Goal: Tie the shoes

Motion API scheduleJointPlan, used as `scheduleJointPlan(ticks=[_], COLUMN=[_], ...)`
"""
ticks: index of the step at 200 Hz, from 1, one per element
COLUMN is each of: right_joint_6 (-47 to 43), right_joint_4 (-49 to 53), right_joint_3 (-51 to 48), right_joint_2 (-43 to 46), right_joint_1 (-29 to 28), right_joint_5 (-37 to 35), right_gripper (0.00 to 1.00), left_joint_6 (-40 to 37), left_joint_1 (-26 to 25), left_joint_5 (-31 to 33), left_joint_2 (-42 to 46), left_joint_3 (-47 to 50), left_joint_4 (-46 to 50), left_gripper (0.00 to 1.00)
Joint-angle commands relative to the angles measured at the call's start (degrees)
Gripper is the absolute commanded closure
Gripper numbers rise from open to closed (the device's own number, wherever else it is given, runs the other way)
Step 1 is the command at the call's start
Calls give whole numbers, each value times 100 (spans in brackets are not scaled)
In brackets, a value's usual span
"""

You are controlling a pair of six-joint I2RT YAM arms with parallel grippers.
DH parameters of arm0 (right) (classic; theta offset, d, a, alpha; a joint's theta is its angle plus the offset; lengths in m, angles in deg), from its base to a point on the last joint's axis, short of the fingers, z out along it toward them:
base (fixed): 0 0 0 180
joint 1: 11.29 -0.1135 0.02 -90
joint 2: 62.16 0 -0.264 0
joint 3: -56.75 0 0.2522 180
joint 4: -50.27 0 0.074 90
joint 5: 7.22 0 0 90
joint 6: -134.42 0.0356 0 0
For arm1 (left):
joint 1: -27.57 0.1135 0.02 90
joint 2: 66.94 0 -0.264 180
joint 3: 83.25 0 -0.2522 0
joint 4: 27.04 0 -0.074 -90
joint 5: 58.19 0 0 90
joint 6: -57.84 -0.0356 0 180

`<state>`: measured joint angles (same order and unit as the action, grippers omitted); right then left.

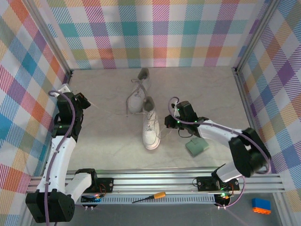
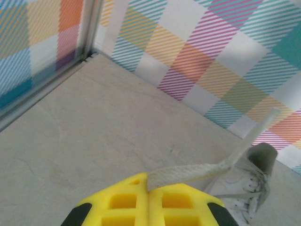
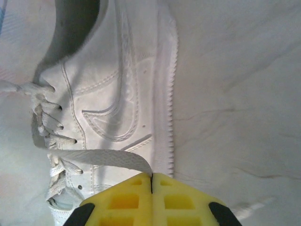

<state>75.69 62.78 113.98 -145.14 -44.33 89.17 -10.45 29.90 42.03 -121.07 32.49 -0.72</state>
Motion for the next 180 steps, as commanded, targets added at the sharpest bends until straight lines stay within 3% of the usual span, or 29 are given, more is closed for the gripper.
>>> scheduleJointPlan(ticks=[1,30,79,92,145,180], right_joint_6=[-474,-648,-649,-694,-1041,-816], right_joint_4=[1105,1795,2244,2241,1120,630], right_joint_3=[-22,94,233,198,16,623], right_joint_2=[347,364,259,292,1447,1390], right_joint_1=[-10,3,30,43,-15,-603], right_joint_5=[-1233,-1913,-1947,-1852,1051,2071], right_gripper=[100,100,100,100,100,100], left_joint_6=[117,188,254,185,-44,-129], left_joint_1=[-33,-31,28,100,-141,-989], left_joint_5=[675,968,1332,1052,-1347,-2016], left_joint_2=[20,-91,-271,-283,-352,-954], left_joint_3=[-211,-218,-411,-442,-1179,-2413], left_joint_4=[548,725,1067,960,-101,-148], left_gripper=[100,100,100,100,100,100])
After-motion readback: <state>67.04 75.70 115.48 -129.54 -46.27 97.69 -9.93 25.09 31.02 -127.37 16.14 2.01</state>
